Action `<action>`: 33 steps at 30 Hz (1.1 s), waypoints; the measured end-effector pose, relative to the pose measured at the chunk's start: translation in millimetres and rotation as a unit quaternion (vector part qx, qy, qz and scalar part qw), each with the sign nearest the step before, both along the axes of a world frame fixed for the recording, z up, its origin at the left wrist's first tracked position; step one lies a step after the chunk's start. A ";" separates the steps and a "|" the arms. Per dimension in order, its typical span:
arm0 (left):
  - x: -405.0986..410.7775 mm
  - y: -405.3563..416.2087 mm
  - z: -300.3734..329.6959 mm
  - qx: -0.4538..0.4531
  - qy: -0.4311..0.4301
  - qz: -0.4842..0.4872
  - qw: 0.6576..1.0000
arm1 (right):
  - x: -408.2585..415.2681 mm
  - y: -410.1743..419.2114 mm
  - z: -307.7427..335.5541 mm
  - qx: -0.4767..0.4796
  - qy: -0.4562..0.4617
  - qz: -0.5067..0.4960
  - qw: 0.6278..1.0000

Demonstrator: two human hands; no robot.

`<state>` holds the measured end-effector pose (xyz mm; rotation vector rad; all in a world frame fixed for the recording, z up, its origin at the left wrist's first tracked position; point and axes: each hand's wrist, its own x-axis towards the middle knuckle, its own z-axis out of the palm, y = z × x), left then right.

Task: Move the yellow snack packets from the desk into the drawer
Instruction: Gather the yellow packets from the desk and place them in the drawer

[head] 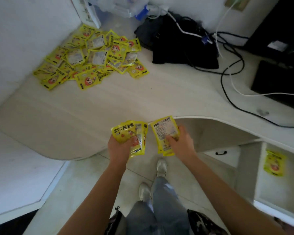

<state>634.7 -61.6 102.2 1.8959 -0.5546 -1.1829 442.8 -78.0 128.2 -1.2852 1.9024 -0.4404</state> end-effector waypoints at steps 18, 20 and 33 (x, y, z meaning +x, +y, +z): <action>-230.3 79.9 -14.4 0.006 0.000 -0.211 0.977 | -222.9 145.0 -14.3 0.006 -0.007 -0.228 0.974; -263.3 93.1 -18.9 0.004 -0.005 -0.213 0.977 | -258.3 157.0 -19.5 0.004 -0.023 -0.239 0.971; -460.5 143.7 -30.9 0.004 -0.004 -0.222 0.975 | -447.6 204.4 -38.6 0.048 -0.064 -0.261 0.962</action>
